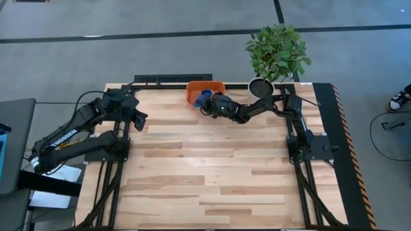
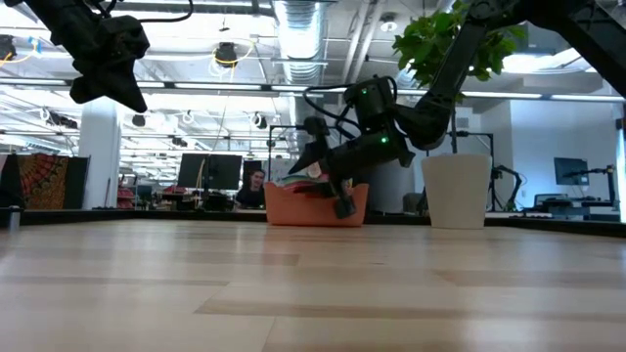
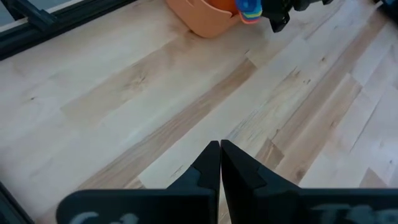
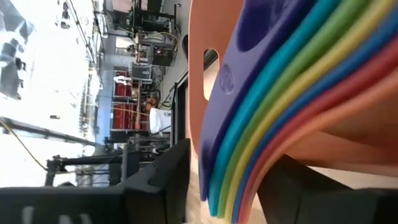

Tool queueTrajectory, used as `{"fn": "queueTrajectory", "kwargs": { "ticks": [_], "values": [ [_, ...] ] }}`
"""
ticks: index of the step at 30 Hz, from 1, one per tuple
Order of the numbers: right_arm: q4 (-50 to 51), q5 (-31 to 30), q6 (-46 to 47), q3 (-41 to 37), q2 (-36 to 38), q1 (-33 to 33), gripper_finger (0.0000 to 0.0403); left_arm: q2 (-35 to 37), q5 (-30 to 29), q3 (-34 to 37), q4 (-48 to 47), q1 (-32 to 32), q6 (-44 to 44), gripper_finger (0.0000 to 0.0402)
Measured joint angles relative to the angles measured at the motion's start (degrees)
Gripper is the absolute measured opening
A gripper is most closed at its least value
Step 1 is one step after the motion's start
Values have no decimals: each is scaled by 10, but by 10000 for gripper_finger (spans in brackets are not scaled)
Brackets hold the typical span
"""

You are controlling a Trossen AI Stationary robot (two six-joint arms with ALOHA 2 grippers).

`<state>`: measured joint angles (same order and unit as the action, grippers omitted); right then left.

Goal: Nest measuring cups in basket
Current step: Put the nested measuring cups into the orange bin

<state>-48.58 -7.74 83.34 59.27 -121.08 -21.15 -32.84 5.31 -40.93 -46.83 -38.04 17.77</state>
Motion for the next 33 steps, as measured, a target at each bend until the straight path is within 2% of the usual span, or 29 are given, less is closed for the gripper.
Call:
{"fn": "queueTrajectory", "kwargs": {
  "ticks": [5,11,21,33],
  "values": [
    [-9,18,72,0,0,4,202,0,3,0,-1,0,5,0],
    [-35,41,138,0,0,19,195,0,3,0,-1,0,5,0],
    [19,61,143,0,0,40,165,0,3,0,-1,0,9,0],
    [32,37,126,-12,19,52,172,0,10,0,-5,0,16,0]
  ]
}}
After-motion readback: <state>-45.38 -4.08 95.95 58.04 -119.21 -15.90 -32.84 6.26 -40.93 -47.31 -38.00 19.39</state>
